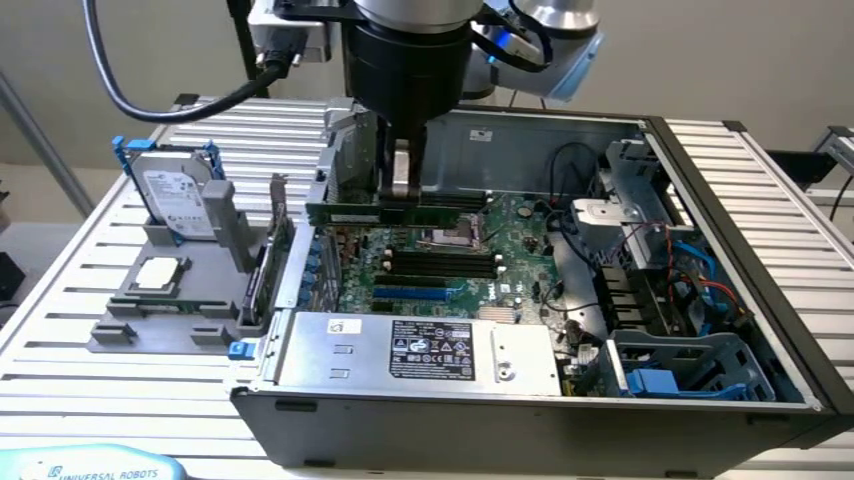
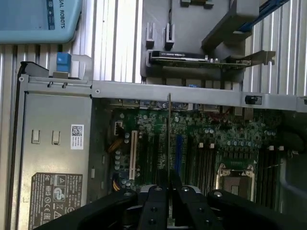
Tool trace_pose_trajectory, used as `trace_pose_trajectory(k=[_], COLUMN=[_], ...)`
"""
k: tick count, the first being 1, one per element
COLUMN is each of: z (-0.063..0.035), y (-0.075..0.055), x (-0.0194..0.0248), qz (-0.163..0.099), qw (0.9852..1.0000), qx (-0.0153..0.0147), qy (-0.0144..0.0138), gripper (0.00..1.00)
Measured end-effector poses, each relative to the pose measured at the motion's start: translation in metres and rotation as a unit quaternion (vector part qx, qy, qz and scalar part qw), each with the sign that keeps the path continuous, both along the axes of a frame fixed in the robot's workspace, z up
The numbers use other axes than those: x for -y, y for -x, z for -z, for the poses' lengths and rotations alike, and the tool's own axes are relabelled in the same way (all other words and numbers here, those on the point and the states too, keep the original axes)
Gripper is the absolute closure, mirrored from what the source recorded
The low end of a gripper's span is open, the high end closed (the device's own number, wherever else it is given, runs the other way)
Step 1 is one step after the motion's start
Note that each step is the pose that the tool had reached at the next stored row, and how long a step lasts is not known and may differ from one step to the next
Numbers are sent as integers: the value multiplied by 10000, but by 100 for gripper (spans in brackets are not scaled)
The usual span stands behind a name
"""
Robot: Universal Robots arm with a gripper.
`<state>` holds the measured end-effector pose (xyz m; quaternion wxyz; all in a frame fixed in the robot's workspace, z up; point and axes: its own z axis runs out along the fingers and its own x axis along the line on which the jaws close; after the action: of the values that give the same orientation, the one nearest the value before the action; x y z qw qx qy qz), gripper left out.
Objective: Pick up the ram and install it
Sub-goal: 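Pick up the ram and move it above insertion slot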
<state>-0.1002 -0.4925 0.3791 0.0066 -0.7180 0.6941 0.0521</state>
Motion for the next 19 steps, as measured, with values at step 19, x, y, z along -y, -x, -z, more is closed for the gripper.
trace_pose_trajectory(k=[19], z=[311], y=[-437], x=[-603], qz=[0], qw=[10000], qx=[-4], qy=[0], gripper=[87])
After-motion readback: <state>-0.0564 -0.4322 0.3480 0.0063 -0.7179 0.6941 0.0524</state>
